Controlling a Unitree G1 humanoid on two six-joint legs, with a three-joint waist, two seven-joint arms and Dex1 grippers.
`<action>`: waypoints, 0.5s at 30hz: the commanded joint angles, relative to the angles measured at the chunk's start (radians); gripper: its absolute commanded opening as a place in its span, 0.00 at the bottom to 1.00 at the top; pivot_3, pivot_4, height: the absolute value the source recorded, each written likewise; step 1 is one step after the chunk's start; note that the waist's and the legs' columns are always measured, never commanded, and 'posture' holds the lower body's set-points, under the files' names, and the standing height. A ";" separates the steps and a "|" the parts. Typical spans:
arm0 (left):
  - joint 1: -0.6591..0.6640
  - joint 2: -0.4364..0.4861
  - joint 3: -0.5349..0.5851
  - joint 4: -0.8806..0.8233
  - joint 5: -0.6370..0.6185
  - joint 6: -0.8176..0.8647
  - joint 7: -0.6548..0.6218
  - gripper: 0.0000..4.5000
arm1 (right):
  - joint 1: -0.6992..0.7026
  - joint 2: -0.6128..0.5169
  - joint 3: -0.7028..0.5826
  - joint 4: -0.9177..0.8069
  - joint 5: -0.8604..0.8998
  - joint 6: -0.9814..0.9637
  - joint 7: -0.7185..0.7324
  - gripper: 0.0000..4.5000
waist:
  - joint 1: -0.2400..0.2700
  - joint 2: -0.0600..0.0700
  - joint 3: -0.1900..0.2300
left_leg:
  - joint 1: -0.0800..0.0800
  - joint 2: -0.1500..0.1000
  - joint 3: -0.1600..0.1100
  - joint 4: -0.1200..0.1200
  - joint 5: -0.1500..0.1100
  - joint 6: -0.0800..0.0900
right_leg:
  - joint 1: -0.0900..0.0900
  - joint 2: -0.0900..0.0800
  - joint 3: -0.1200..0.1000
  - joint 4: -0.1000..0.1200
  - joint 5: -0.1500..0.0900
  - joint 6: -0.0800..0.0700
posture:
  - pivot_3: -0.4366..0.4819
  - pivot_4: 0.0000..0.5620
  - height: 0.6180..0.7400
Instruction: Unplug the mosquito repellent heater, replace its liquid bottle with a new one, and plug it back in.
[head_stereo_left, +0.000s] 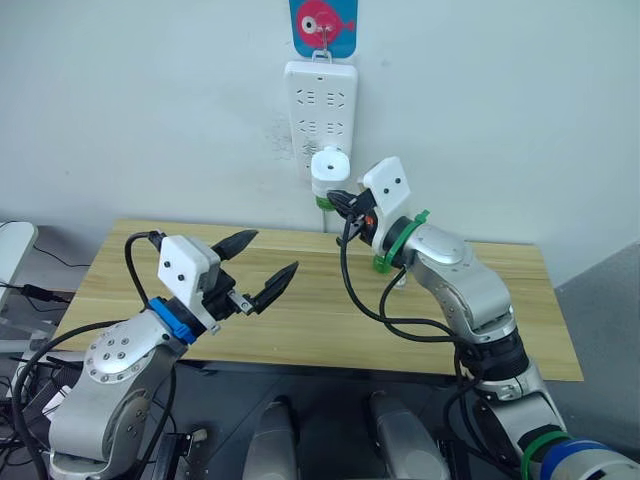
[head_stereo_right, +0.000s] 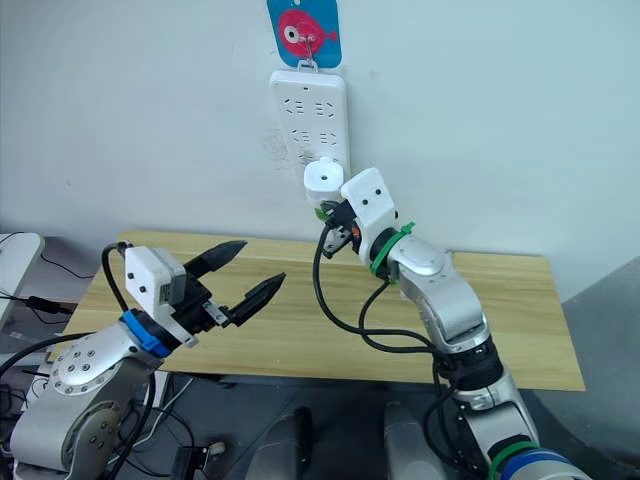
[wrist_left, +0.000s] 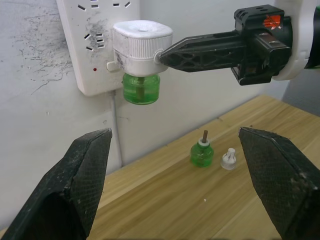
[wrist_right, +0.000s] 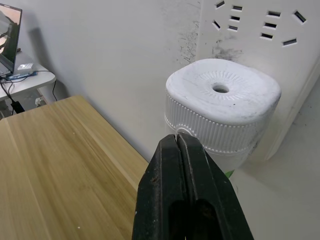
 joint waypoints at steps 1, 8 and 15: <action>-0.009 0.011 -0.002 -0.022 -0.010 -0.013 -0.001 0.96 | -0.030 0.002 -0.020 -0.002 -0.019 -0.030 -0.016 0.01 | 0.000 0.000 0.000 | 0.000 0.000 0.000 0.000 0.000 0.000 | 0.000 0.000 0.000 0.000 0.000 0.000 | 0.39 0.39 0.96; -0.011 0.012 -0.001 -0.017 -0.013 -0.015 -0.004 0.96 | -0.038 0.036 -0.079 0.037 -0.024 -0.053 -0.089 0.01 | -0.001 0.000 0.000 | 0.000 0.000 0.000 0.002 0.000 0.000 | 0.000 0.000 0.000 0.000 0.000 0.000 | 0.39 0.39 0.96; -0.003 0.008 0.004 0.023 -0.002 -0.038 -0.018 0.96 | 0.000 -0.021 -0.075 -0.067 0.085 0.038 0.034 0.01 | 0.001 0.000 0.000 | 0.000 0.000 0.000 0.003 0.000 0.000 | 0.001 0.000 0.000 0.000 0.000 0.001 | 0.38 0.37 0.96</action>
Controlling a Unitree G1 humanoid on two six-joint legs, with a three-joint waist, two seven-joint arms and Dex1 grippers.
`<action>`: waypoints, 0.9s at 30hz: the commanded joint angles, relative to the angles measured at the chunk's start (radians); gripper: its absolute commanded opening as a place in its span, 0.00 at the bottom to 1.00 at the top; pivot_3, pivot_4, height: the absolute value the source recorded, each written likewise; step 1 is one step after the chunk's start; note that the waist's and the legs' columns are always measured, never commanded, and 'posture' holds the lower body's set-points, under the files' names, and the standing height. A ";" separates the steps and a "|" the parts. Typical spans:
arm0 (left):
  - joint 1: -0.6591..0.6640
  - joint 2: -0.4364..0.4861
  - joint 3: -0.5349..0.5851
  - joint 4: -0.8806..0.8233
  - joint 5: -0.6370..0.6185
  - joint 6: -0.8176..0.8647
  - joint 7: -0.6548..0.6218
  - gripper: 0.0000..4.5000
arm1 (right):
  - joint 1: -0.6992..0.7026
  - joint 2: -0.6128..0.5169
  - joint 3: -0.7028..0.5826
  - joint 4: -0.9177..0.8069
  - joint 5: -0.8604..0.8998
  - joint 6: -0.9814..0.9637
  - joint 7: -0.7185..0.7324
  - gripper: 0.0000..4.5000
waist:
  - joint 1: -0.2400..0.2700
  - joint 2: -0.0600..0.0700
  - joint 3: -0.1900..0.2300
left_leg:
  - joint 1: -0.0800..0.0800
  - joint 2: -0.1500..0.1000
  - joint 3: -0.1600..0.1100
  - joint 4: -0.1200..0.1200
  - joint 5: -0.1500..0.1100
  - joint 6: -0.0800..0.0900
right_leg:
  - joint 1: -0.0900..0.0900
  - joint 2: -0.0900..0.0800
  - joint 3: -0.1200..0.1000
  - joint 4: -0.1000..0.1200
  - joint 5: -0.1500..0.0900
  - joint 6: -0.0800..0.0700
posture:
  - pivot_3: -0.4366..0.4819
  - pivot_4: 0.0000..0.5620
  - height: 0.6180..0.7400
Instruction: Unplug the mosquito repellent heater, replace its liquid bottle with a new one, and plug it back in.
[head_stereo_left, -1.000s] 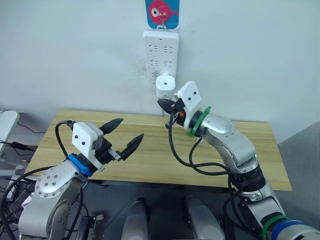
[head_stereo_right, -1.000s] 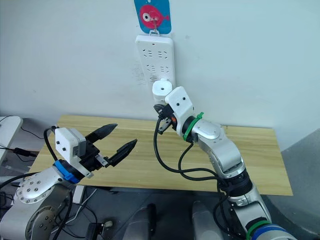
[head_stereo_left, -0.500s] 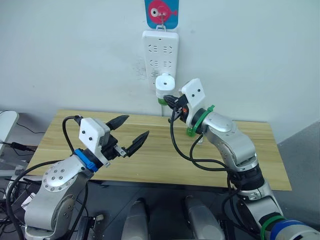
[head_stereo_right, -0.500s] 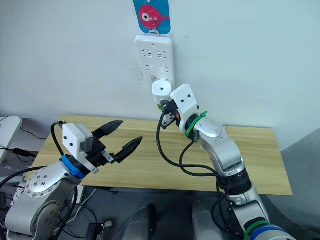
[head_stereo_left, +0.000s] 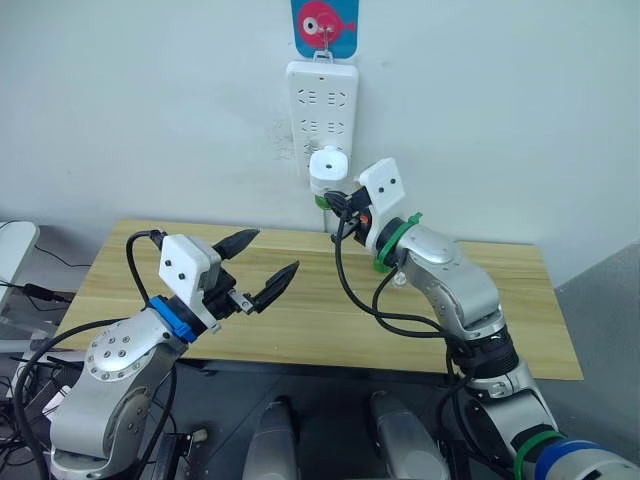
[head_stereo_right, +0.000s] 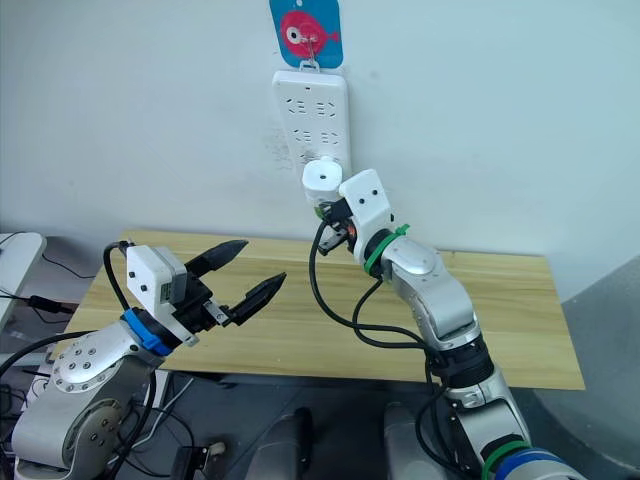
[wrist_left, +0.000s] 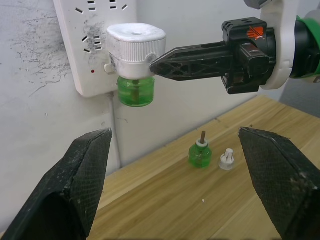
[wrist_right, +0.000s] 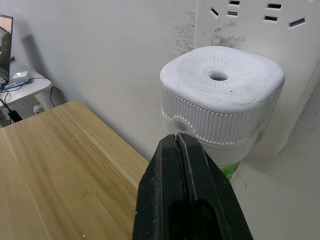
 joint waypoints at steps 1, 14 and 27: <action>0.008 0.007 0.013 0.015 -0.005 -0.029 -0.012 0.96 | 0.023 -0.060 -0.050 -0.137 0.089 0.048 0.093 0.01 | 0.001 0.000 0.000 | 0.000 0.000 0.000 0.000 0.000 0.000 | 0.000 0.000 0.000 0.000 0.000 0.000 | 0.37 0.36 0.96; 0.102 0.310 0.069 0.437 0.142 -0.313 -0.389 1.00 | 0.301 -0.551 -0.055 -0.268 0.037 -0.110 0.402 0.45 | -0.005 -0.003 -0.012 | 0.000 0.000 0.002 -0.004 0.000 0.000 | -0.002 -0.002 -0.001 -0.002 -0.001 -0.002 | 0.37 0.27 0.96; -0.001 0.376 0.021 0.620 0.236 -0.313 -0.411 1.00 | 0.418 -0.767 -0.152 -0.132 -0.009 -0.311 0.538 0.99 | -0.011 -0.009 -0.065 | 0.001 0.000 0.005 -0.002 -0.001 0.000 | -0.001 -0.003 0.000 -0.001 -0.001 -0.001 | 0.37 0.17 0.96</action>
